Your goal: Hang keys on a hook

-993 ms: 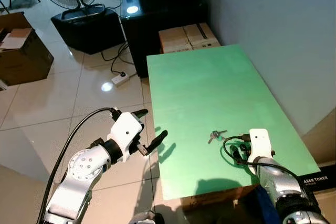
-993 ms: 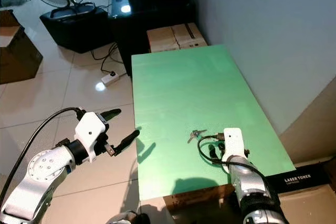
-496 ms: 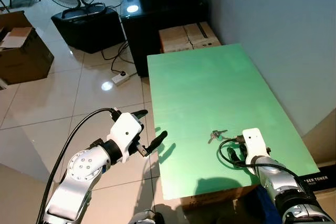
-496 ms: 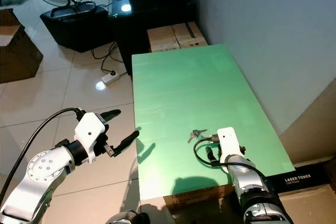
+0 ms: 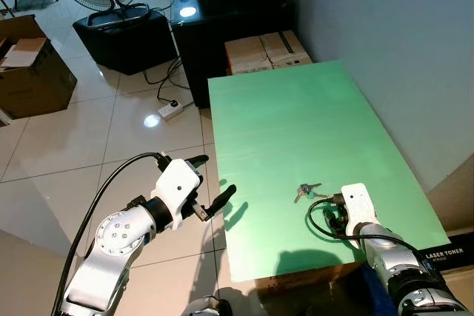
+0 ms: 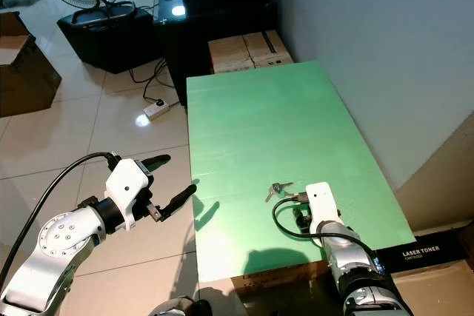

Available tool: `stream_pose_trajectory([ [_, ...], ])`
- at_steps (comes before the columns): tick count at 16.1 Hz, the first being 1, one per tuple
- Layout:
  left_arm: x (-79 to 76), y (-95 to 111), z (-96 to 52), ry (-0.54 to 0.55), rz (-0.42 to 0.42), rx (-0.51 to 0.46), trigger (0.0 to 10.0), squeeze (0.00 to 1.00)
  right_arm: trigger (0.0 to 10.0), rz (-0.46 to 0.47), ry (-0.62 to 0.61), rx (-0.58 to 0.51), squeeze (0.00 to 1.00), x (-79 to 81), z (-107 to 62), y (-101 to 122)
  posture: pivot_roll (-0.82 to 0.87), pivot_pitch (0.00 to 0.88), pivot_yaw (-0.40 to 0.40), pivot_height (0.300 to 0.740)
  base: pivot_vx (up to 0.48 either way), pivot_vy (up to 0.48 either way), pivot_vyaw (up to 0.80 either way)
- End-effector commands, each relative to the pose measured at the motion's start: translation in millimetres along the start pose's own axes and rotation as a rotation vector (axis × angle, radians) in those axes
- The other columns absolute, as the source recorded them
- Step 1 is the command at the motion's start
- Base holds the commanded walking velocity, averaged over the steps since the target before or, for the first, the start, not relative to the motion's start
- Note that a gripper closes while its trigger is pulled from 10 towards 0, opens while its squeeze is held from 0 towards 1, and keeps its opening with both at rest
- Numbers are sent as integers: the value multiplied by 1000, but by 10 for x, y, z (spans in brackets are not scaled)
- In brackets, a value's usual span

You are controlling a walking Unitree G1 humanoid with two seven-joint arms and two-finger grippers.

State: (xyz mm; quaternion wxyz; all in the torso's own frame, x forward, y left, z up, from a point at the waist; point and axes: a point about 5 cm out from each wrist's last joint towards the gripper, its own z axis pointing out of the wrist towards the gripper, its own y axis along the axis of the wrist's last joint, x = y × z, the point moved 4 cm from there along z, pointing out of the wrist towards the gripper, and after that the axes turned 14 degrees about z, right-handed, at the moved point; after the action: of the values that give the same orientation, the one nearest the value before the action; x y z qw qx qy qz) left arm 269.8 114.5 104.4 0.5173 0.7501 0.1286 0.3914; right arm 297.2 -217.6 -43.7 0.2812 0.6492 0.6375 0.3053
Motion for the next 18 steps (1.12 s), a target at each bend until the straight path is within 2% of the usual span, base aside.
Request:
stream_pose_trajectory([
  [1, -7, 1, -18, -15, 17, 4, 10000, 0, 0, -5, 1, 24, 0, 9, 3, -60, 56, 98, 124, 740, 0, 0, 0],
  [18, 41, 45, 39, -22, 37, -8, 10000, 0, 0, 15, -47, -17, 0, -67, 15, 39, 49, 77, 142, 740, 0, 0, 0],
])
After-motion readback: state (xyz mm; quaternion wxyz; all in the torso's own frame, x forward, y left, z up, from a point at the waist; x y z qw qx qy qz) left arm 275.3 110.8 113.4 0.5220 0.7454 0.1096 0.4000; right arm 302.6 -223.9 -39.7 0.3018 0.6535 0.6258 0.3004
